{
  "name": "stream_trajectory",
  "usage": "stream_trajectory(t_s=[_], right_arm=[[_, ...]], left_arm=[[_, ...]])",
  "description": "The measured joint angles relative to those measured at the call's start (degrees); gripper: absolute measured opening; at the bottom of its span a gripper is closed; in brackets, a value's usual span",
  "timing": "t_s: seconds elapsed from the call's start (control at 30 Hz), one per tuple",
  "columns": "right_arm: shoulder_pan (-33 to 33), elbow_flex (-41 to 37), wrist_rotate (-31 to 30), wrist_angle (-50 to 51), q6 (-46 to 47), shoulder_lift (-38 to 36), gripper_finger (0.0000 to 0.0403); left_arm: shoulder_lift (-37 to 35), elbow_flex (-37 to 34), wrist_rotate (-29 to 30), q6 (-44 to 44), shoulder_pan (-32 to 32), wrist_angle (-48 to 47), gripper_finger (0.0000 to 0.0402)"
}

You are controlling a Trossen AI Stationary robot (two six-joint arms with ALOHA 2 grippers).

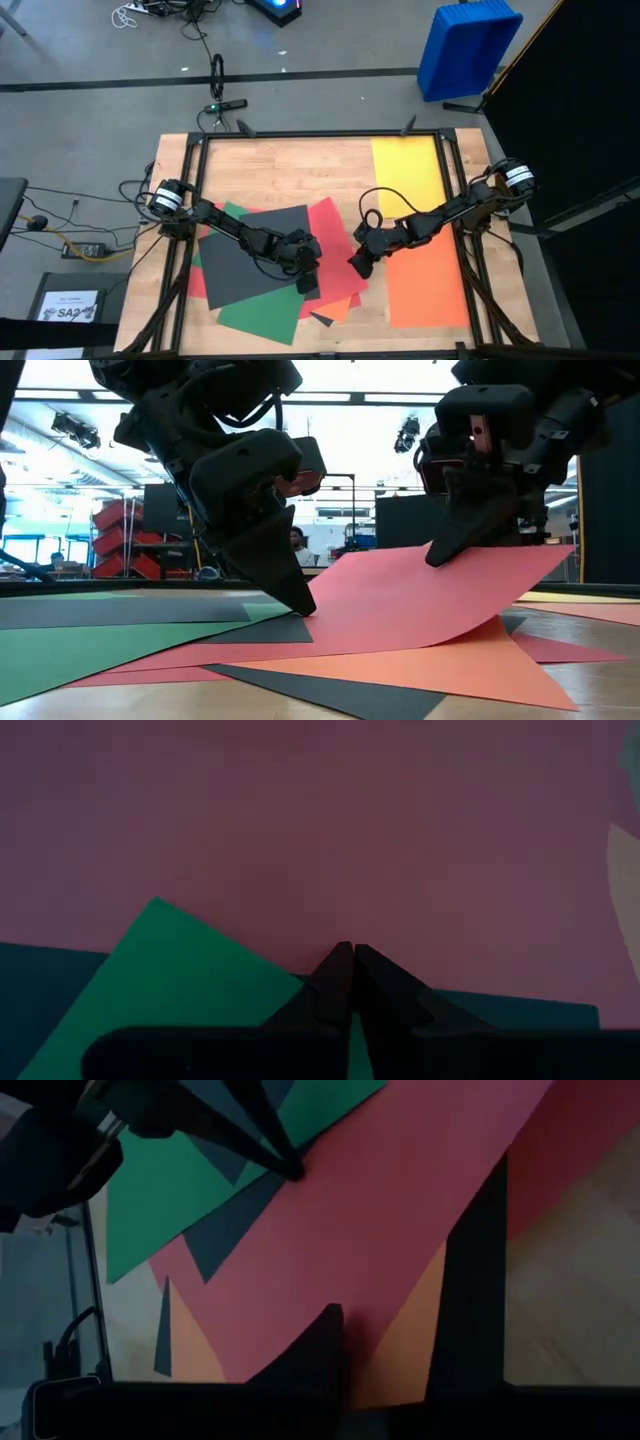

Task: Organize paper
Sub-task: Stack the orange colored paper on top of the orange colored papers

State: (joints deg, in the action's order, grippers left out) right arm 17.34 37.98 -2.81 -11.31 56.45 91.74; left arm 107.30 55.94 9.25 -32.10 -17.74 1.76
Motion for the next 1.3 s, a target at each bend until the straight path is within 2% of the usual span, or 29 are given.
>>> stream_trajectory(t_s=[0.17,0.47,0.8,1.3], right_arm=[[0.1,0.0,0.0,0.8,-0.2,-0.6,0.0022],[0.1,-1.4,-3.3,2.1,-2.2,-4.2,0.0047],[0.3,-12.7,-6.2,-23.4,4.9,-3.7,0.0048],[0.3,-13.1,-8.1,-22.2,3.9,-3.7,0.0001]], left_arm=[[0.0,0.0,-0.3,0.0,0.0,0.0,0.0],[0.0,0.0,-0.5,-0.1,0.0,0.1,0.0],[0.0,0.0,-0.5,-0.1,0.0,0.1,0.0],[0.0,0.0,-0.5,-0.1,0.0,0.1,0.0]])
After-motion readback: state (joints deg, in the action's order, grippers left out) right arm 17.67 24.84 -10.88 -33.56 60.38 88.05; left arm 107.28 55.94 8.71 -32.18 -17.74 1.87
